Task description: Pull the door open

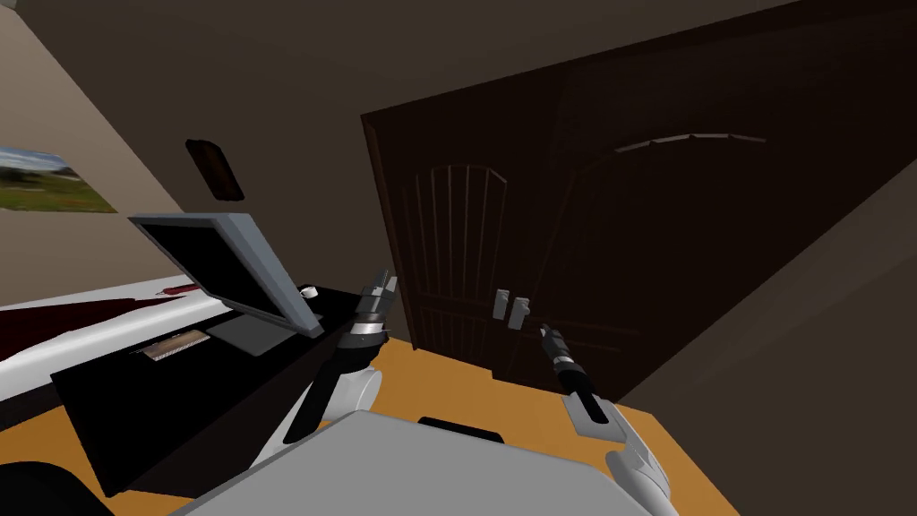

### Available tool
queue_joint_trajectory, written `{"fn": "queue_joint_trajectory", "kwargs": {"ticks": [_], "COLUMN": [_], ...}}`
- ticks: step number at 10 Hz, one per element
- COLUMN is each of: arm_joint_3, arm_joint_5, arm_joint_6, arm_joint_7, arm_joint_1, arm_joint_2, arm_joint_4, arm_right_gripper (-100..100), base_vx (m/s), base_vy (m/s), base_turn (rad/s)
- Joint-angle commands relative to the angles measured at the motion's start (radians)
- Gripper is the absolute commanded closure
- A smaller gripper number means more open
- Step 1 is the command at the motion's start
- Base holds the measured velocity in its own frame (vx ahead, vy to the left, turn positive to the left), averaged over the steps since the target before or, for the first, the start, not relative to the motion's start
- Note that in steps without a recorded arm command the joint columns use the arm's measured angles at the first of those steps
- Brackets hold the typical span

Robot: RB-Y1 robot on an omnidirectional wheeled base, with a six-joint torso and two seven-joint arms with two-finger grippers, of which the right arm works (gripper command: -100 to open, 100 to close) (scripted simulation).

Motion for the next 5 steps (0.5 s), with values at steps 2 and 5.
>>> {"fn": "queue_joint_trajectory", "kwargs": {"ticks": [2,5], "arm_joint_3": [0.027,-0.015], "arm_joint_5": [0.009,-0.001], "arm_joint_6": [-0.005,0.001], "arm_joint_7": [-0.023,-0.005], "arm_joint_1": [-0.003,0.008], "arm_joint_2": [-0.001,-0.016], "arm_joint_4": [-0.014,0.019], "arm_right_gripper": [-100,-100], "base_vx": [-0.192,-0.036], "base_vy": [0.061,-0.064], "base_turn": [0.071,-0.119]}}
